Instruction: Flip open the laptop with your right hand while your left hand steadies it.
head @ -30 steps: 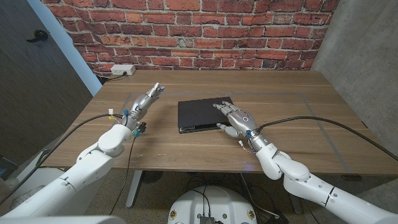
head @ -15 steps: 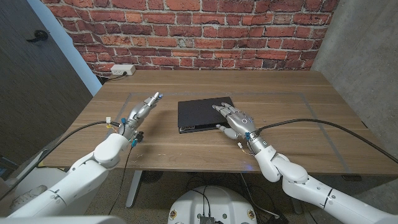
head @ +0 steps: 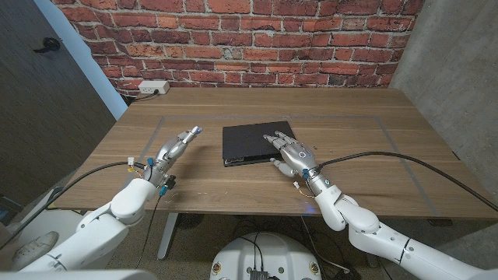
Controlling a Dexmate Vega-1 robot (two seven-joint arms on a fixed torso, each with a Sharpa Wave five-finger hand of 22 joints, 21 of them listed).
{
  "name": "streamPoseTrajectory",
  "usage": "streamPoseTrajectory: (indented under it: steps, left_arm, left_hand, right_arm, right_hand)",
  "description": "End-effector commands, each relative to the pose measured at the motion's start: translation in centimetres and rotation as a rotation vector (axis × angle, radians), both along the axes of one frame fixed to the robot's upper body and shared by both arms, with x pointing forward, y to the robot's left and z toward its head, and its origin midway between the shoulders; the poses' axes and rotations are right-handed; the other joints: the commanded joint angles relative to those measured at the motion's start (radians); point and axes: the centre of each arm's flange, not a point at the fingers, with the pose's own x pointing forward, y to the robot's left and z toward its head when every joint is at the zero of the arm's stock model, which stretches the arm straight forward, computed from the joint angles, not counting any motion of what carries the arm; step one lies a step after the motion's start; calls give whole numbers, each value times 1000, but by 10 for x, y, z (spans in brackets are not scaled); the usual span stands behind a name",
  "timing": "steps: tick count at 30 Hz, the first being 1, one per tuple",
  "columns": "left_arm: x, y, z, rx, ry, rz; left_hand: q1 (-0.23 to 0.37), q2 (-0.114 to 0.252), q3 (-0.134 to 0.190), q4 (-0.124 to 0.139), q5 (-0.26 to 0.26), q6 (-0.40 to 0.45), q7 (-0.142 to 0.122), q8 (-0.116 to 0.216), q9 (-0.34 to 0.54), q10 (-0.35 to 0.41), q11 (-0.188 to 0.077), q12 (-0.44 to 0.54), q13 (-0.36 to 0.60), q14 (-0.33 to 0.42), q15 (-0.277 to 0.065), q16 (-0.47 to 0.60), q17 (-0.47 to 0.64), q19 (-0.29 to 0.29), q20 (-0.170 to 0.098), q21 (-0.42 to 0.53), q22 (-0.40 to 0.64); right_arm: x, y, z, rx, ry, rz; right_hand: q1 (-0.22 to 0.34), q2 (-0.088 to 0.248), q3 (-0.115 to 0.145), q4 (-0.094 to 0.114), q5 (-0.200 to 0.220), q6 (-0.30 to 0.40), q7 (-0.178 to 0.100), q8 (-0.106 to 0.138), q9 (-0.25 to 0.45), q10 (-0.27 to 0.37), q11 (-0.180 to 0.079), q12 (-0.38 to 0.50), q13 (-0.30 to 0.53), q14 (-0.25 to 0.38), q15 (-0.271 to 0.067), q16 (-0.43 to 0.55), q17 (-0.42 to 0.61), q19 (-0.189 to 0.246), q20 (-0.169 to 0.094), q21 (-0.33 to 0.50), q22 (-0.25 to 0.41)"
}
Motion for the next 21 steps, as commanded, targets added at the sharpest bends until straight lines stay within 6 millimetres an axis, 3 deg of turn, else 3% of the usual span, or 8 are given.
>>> streamPoseTrajectory:
  steps: [1, 7, 8, 10, 16, 18, 19, 21]
  left_arm:
    - [-19, -1, -17, -45, 4, 31]
    - [-28, -6, -25, -17, -5, 65]
    - [-30, -8, -28, -18, 6, 65]
    - [-32, -10, -31, -21, 16, 66]
    - [-36, -7, -32, -9, 3, 95]
    - [-37, -6, -32, 4, -3, 103]
    - [-37, -5, -31, 12, -7, 107]
    - [-38, -5, -31, 18, -13, 117]
  left_hand:
    - [6, 0, 7, -1, 8, -60, -15, -28, 1, 36, 3, 0, 1, 13, -150, -10, -1, 21, -79, -2, -1]
    - [7, 0, 7, -2, 10, -55, -11, -27, 1, 38, -1, -2, 0, 13, -155, -13, -2, 30, -81, 0, -1]
    - [8, 0, 6, -1, 14, -55, -10, -28, 2, 14, -1, -16, 0, 13, -145, -17, -1, 38, -55, 1, -1]
    - [-9, -2, -2, 12, 23, -55, -15, -30, 5, -40, -9, -47, 2, 51, -95, -7, 5, 63, 28, 6, 4]
    - [-14, -2, -4, 16, 26, -37, -14, -24, 5, -24, -9, -43, 4, 59, -106, -6, 7, 75, 22, 9, 4]
    - [-17, -3, -7, 19, 29, -6, -9, -13, 6, -4, -6, -38, 5, 64, -114, -6, 8, 81, 0, 9, 4]
    - [-19, -2, -8, 21, 31, 9, -4, -8, 6, 5, -3, -38, 6, 78, -119, -4, 8, 112, -31, 18, 5]
    - [-19, -3, -10, 23, 34, 22, 6, -5, 6, 23, -4, -35, 7, 101, -121, 2, 9, 158, -47, 32, 6]
  right_arm:
    - [2, 2, -8, 9, -34, -37]
    - [3, 2, -9, 4, -37, -44]
    - [5, 2, -11, 0, -35, -46]
    - [6, 2, -12, -7, -37, -49]
    - [7, 2, -15, -31, -22, -48]
    - [7, 3, -15, -34, -21, -44]
    - [7, 3, -15, -36, -22, -43]
    - [7, 4, -15, -37, -27, -42]
  right_hand:
    - [23, 3, 10, 1, 11, 13, -2, 5, 2, 18, 2, 9, 4, 19, -138, 8, 3, 11, -176, 10, 4]
    - [31, 3, 11, 2, 12, 15, -2, 5, 2, 19, 3, 10, 4, 20, -137, 8, 3, 11, -176, 12, 4]
    - [32, 3, 11, 2, 12, 15, -1, 5, 2, 20, 4, 10, 5, 20, -136, 8, 3, 12, -175, 12, 4]
    - [35, 4, 11, 3, 13, 16, -2, 4, 2, 19, 5, 11, 5, 21, -137, 8, 3, 11, -176, 13, 5]
    - [44, 6, 12, 5, 14, 17, 0, 3, 3, 19, 6, 12, 6, 22, -136, 8, 4, 5, -172, 13, 5]
    - [52, 3, 13, 3, 15, 14, 3, 1, 3, 13, 1, 10, 6, 19, -134, 6, 4, 3, -169, 13, 5]
    - [54, 2, 13, 2, 15, 14, 2, 1, 3, 13, 2, 10, 6, 19, -133, 5, 4, 2, -169, 14, 5]
    - [59, 1, 14, 1, 16, 13, 2, 0, 3, 13, 3, 11, 7, 18, -133, 5, 3, 2, -168, 14, 4]
